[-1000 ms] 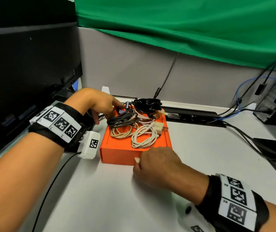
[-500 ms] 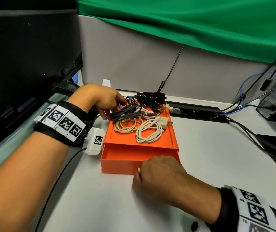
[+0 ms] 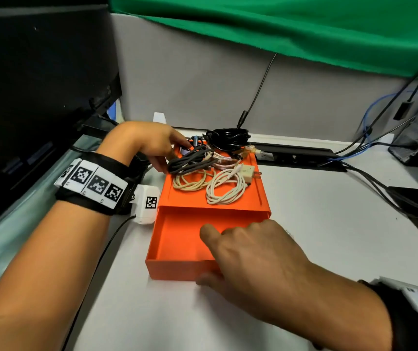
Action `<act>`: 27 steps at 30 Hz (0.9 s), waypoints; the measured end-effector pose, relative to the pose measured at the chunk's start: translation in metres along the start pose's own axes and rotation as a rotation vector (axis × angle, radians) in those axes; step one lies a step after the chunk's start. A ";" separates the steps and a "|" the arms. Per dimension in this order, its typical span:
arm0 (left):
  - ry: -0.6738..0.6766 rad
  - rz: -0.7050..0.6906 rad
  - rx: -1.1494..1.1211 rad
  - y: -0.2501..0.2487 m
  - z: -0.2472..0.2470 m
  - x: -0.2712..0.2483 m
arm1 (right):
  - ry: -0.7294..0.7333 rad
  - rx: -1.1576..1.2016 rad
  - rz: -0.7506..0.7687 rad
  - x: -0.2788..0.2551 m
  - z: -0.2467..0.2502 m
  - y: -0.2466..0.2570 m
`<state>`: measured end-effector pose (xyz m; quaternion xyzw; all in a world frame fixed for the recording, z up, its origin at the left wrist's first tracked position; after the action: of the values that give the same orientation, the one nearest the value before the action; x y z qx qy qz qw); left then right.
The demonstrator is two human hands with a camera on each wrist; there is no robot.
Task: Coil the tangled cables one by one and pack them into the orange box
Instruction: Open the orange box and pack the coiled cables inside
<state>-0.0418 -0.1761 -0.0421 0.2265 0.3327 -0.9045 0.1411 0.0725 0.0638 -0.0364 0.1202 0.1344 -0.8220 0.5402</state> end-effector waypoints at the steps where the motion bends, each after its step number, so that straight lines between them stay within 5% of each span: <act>1: -0.007 -0.005 -0.004 0.000 0.000 0.000 | 0.006 -0.020 0.007 0.001 0.000 -0.003; 12: 0.003 -0.022 -0.016 0.004 -0.001 -0.001 | 0.083 -0.153 0.067 -0.001 -0.018 -0.002; 17: 0.031 -0.047 -0.038 0.007 0.000 0.002 | 0.206 -0.041 0.147 -0.010 -0.006 -0.002; 22: 0.039 -0.109 -0.162 0.017 0.000 0.007 | -0.055 -0.035 -0.093 0.018 0.036 -0.059; 27: -0.189 -0.092 -0.372 0.027 0.012 0.015 | -0.096 -0.035 -0.158 0.047 0.033 -0.089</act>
<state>-0.0468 -0.2056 -0.0563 0.0952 0.4892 -0.8502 0.1697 -0.0290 0.0456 -0.0132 0.0603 0.1316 -0.8644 0.4814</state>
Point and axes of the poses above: each hand's wrist, its own x-axis towards the middle knuckle, its own z-axis out of the back of the hand, y = z × x, the point moved 6 cm from there along x, towards the middle knuckle, and after that the axes turned 11 degrees about y, right-handed, at the moved point
